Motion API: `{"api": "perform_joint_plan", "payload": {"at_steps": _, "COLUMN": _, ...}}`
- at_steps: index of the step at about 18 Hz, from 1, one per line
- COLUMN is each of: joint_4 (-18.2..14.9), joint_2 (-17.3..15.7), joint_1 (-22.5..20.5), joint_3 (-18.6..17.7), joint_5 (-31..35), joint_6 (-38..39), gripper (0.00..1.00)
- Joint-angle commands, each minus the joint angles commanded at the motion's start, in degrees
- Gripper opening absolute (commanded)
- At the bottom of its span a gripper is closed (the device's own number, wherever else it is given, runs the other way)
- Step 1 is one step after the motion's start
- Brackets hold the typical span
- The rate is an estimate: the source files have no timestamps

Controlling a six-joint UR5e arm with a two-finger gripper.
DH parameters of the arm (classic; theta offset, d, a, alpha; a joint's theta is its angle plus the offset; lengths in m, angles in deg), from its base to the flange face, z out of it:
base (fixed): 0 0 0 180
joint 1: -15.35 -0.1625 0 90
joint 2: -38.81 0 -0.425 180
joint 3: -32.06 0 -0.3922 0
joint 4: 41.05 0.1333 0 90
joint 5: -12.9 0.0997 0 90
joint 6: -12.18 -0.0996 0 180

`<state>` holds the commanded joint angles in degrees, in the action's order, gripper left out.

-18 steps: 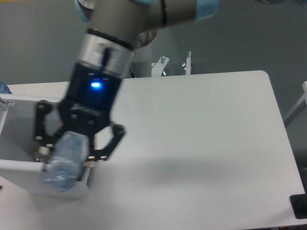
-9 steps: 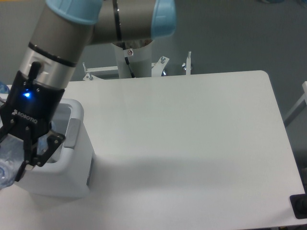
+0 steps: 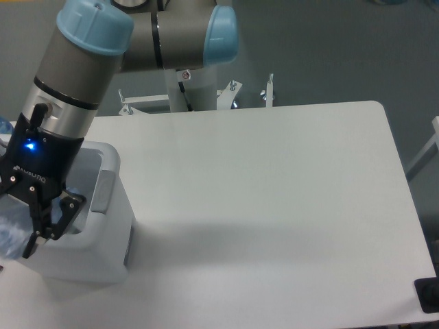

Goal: Place the trash in the trash can

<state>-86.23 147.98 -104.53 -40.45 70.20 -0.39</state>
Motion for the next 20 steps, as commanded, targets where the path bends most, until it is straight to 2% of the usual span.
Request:
{"api": "perform_joint_plan", "payload": {"at_steps": 4, "joint_4": 0.00, "joint_2": -0.79, "joint_1": -0.96, "joint_3": 0.18, "joint_5": 0.00, "joint_6": 0.09, "gripper": 1.00}}
{"api": "perform_joint_plan", "payload": {"at_steps": 10, "joint_4": 0.00, "joint_2": -1.67, "joint_1": -10.88, "joint_3": -0.70, "joint_5": 0.00, "joint_6": 0.00, "gripper": 1.00}}
{"api": "perform_joint_plan", "payload": {"at_steps": 14, "joint_4": 0.00, "joint_2": -2.81, "joint_1": -18.17, "joint_3": -5.52, "joint_5": 0.09, "joint_6": -0.44, "gripper": 1.00}}
{"api": "perform_joint_plan", "payload": {"at_steps": 17, "joint_4": -0.09, "joint_2": -2.90, "joint_1": -22.84, "joint_3": -9.13, "joint_5": 0.78, "joint_6": -5.17, "gripper": 1.00}}
{"api": "perform_joint_plan", "payload": {"at_steps": 20, "joint_4": -0.18, "joint_2": -2.73, "joint_1": -25.83, "joint_3": -12.21, "joint_5": 4.56, "joint_6": -9.22, "gripper": 1.00}}
